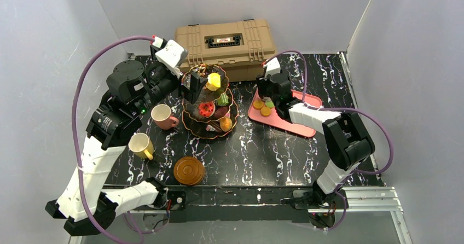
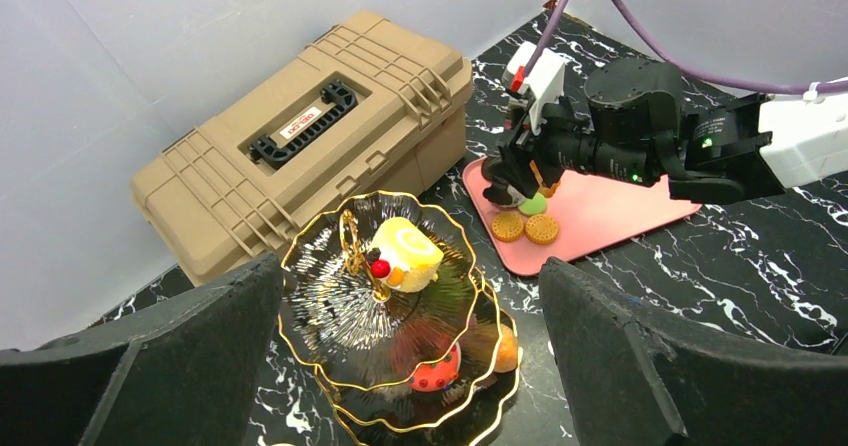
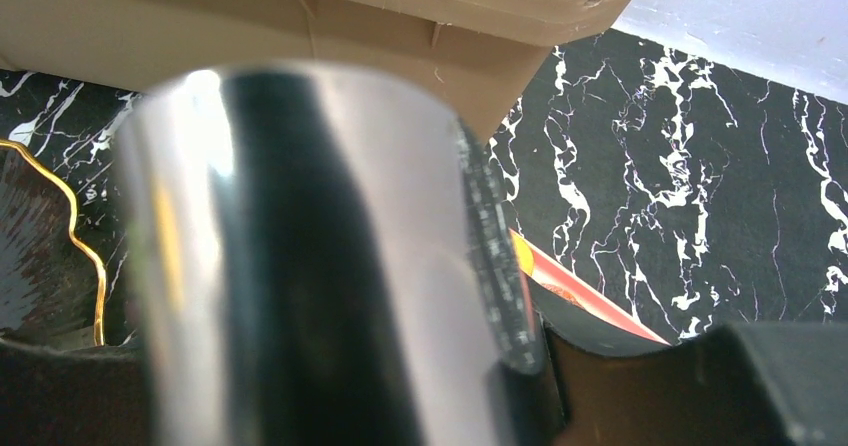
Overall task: Serve the afternoon tea
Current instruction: Pick up the desert from the tray.
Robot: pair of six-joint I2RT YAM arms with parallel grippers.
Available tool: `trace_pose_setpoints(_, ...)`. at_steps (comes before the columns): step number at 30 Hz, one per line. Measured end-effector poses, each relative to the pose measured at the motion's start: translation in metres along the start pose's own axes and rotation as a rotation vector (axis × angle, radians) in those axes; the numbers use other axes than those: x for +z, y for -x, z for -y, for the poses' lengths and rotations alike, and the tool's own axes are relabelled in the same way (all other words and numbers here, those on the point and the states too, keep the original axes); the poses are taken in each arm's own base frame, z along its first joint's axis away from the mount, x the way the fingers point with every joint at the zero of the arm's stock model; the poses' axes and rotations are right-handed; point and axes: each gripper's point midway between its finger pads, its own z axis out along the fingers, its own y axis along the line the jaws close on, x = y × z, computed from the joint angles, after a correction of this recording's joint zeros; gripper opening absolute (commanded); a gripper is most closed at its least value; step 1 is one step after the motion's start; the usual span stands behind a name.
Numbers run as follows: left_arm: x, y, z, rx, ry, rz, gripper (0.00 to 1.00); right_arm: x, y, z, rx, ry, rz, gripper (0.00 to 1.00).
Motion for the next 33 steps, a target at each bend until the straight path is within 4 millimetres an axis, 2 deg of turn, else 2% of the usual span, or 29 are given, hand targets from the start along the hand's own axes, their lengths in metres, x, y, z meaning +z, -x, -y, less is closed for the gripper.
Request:
trace_pose_setpoints(17,0.001,-0.005,-0.001,-0.006,0.0,-0.011,0.98,-0.01,0.008,0.003,0.02,-0.002,0.011,0.66)
trace_pose_setpoints(28,0.001,-0.006,-0.002,-0.01,0.004,-0.013,0.98,-0.008,-0.001,0.013,0.063,-0.018,-0.014,0.64)
trace_pose_setpoints(33,0.001,-0.009,-0.002,-0.011,0.004,-0.018,0.98,-0.005,-0.01,0.008,0.074,0.002,-0.033,0.61)
